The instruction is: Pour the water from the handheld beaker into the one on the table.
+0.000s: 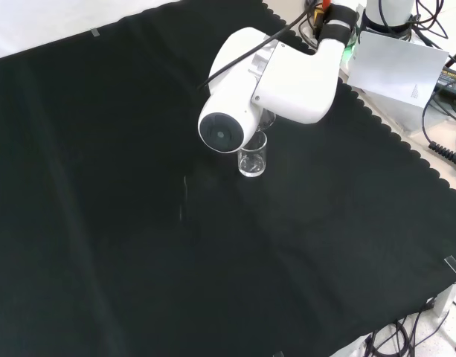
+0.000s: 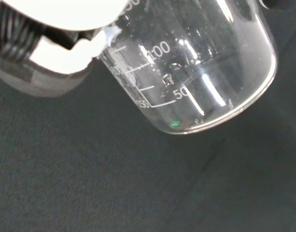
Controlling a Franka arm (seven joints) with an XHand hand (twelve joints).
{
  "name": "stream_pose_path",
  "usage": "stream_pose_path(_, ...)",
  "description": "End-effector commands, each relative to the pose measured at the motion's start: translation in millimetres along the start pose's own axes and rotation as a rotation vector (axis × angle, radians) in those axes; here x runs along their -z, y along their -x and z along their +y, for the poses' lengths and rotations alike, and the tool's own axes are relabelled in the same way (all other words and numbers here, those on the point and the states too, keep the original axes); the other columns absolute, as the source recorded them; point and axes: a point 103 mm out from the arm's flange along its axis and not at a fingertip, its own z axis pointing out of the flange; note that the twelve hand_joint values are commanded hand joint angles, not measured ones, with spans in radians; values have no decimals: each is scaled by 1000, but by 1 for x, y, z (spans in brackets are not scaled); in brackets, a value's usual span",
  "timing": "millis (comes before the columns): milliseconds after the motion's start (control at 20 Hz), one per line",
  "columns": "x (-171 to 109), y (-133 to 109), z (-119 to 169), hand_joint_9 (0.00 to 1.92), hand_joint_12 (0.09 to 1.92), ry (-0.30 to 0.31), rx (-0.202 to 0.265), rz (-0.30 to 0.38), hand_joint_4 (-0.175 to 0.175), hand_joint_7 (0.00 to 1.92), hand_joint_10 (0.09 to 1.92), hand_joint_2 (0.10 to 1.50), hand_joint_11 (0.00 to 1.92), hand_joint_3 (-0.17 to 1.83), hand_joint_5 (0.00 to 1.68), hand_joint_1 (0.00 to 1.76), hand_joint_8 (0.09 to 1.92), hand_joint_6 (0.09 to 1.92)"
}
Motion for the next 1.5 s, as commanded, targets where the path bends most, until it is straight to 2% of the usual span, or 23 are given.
stream_pose_path(50, -3, 0, 0, 1815, 533, 4, 3, 5, -175, 1539, 87, 581, 1472, 670, 1466, 1332, 208, 276)
stream_pose_path(450, -2, -1, 2, 1815, 532, 0, 8, 11, -175, 1539, 87, 581, 1472, 670, 1466, 1332, 209, 276)
stream_pose_path(1500, 0, -1, -1, 1815, 533, 49, -9, 8, -175, 1538, 87, 581, 1474, 671, 1465, 1332, 210, 277)
